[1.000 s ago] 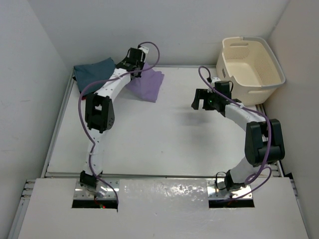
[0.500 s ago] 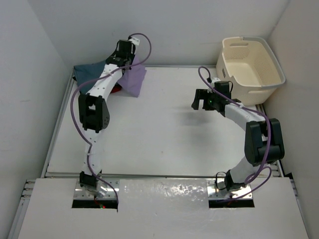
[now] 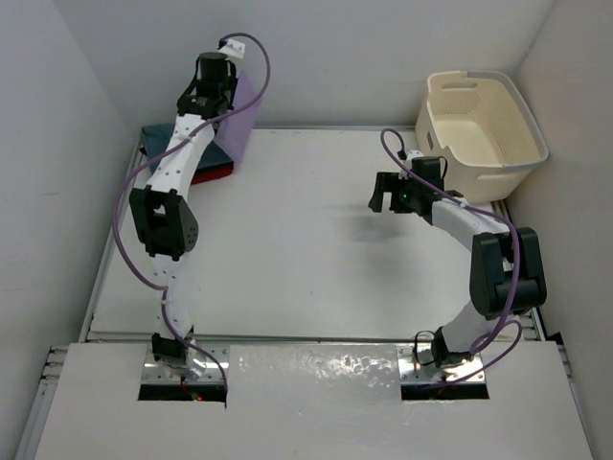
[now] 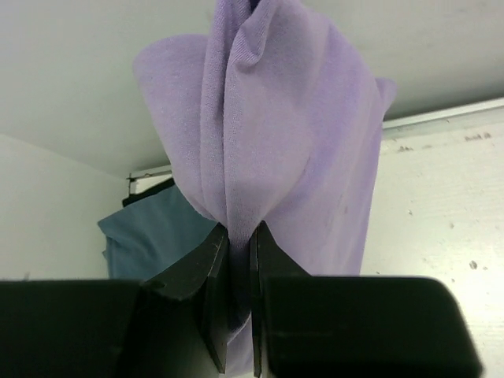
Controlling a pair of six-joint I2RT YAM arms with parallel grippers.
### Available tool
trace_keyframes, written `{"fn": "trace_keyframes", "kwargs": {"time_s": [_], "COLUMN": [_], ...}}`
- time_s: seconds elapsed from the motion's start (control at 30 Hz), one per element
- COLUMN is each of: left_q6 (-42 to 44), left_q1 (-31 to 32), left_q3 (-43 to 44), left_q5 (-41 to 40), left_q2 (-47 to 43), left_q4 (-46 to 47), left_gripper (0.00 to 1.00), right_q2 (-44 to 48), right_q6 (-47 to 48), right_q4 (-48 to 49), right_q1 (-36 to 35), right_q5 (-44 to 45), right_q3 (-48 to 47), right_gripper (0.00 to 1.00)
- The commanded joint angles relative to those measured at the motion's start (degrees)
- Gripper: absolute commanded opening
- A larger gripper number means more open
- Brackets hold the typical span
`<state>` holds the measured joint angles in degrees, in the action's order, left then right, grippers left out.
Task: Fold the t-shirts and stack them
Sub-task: Put the neatly folded tshirt into the corner of the board with the left arm
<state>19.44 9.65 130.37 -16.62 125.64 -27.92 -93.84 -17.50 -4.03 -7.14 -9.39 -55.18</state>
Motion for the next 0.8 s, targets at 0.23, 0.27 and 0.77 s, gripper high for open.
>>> {"fn": "trace_keyframes", "kwargs": {"time_s": [0.23,0.27,0.77], "left_q6": [-6.87,-7.66,-15.93], "left_q1": [-8.05,-8.85,-20.28], "left_q3": [0.07,-0.46,-8.37], "left_q5": [3.08,4.91,13.72], "left_q2": [-4.53,-4.27,-0.49], "left_q4": [5.68,6.03,8.76], "left_gripper": [0.0,0.0,0.0], "right_q2": [-0.02,0.06,-0.02], "right_q6": [0.62,0.88,2.29], "right_q4": [0.17,-0.01,-3.52], "right_q1": [0.28,0.28,0.28], "right_q5": [0.33,0.33,1.92], "right_q3": [-1.51,-1.69,-3.8], "right_gripper": [0.99,0.99,0.99]}}
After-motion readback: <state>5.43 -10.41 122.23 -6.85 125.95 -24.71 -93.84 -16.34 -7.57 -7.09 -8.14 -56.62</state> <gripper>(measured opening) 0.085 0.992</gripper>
